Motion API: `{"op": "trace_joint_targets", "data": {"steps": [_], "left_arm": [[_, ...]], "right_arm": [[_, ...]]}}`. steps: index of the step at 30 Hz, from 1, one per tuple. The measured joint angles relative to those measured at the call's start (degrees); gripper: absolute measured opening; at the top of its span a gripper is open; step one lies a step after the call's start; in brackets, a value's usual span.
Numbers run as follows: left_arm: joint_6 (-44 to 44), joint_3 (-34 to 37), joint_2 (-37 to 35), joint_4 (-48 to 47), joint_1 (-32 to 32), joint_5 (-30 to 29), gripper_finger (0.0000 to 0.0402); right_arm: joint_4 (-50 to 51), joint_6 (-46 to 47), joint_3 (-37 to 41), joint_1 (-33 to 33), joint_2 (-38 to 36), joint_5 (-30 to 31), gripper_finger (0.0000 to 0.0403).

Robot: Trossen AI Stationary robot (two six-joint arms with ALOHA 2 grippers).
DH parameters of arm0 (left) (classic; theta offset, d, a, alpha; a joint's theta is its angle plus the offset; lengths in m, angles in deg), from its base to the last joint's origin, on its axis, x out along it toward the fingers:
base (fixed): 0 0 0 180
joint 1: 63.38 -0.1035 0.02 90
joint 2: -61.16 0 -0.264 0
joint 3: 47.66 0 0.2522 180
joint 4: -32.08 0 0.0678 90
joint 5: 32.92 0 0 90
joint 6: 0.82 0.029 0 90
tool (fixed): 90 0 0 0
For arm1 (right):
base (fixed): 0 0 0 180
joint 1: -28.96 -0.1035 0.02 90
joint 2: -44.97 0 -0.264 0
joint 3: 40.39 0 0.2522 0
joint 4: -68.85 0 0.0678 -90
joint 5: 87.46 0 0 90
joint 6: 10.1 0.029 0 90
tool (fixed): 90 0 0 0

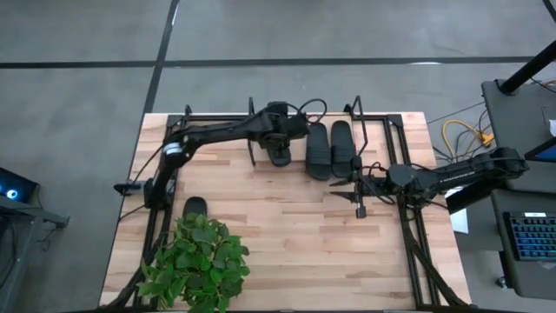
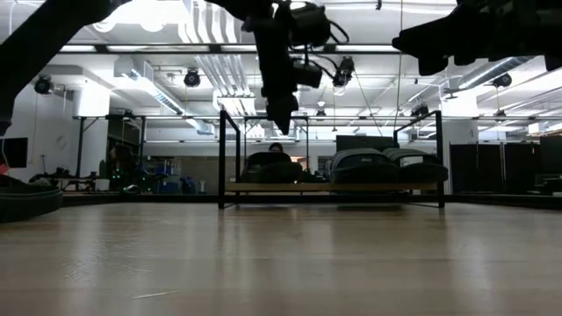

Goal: Pick and place slides into the shelf
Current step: Put the black slipper on the shelf

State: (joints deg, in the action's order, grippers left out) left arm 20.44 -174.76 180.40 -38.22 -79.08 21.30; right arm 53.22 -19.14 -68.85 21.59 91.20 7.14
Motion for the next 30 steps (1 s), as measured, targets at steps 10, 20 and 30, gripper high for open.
{"op": "trace_joint_targets", "data": {"steps": [10, 20, 30], "left_arm": [[-1.53, 2.24, 0.66, -1.26, -2.26, 6.7, 0.0205], [-1.58, 7.89, 0.66, 2.44, -5.4, 4.16, 0.0205], [-0.79, 8.07, 0.94, 2.68, -7.15, 4.16, 0.0176]], "right_arm": [[0.54, -0.63, 0.04, 0.0, 0.05, 0.0, 0.0084], [0.56, -1.49, 0.04, 0.0, 0.05, 0.0, 0.0085], [0.91, -2.14, 0.04, 0.0, 0.05, 0.0, 0.0075]]}}
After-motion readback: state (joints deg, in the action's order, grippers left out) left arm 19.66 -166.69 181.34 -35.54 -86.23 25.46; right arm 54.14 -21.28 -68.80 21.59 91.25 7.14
